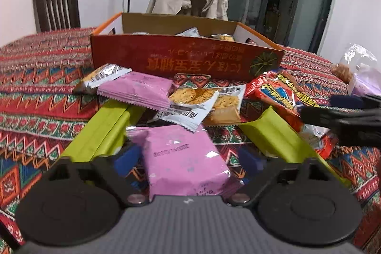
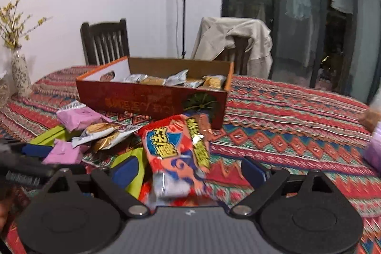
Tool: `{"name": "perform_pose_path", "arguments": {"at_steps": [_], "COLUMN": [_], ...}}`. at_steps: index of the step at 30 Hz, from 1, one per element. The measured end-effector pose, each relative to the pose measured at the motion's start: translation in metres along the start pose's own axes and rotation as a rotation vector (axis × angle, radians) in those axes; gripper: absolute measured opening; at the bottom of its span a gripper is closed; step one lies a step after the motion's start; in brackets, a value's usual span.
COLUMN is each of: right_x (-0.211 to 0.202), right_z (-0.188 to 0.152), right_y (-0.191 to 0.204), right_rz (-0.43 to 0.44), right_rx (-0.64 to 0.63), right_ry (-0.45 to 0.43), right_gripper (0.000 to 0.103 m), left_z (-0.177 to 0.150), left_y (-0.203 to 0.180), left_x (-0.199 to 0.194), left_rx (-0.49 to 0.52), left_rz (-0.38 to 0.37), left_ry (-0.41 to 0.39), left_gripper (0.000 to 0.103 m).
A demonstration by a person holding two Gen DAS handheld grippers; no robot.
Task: Organize snacks
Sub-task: 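Grasp a pink packet with the left tool while the right tool grasps a red chip bag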
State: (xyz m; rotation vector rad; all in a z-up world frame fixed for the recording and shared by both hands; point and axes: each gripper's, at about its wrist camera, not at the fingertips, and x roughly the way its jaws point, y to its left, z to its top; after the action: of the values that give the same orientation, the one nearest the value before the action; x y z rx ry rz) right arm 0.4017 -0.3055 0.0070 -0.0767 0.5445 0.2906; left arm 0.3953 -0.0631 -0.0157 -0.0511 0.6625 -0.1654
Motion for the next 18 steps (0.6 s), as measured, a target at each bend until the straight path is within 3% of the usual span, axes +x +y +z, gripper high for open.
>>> {"name": "perform_pose_path", "arguments": {"at_steps": [3,4,6,9,18], "right_x": [0.023,0.026,0.033,0.028,-0.041], "right_z": [0.002,0.0,-0.004,-0.011,-0.051], "right_y": [0.007,0.007,0.005,-0.01,-0.011], "right_rz": [0.014,0.012,0.017,0.0,-0.04], "right_rx": [-0.021,-0.019,-0.004,0.062,0.122], "right_ry": [0.026,0.032,0.044,0.049,0.043], "right_gripper": [0.083,0.072,0.062,0.054,0.05], "left_z": [-0.001,-0.001,-0.002,-0.005,-0.036], "left_y": [-0.003,-0.003,-0.004,-0.007,-0.013], "left_x": [-0.001,-0.002,-0.003,-0.01,-0.067], "left_rx": [0.034,0.04,0.049,0.069,0.063], "left_rz": [-0.035,-0.039,-0.039,-0.035,-0.03], "left_ry": [-0.01,-0.011,-0.011,-0.004,0.019], "left_gripper": [0.066,0.065,0.064,0.062,0.062]}}
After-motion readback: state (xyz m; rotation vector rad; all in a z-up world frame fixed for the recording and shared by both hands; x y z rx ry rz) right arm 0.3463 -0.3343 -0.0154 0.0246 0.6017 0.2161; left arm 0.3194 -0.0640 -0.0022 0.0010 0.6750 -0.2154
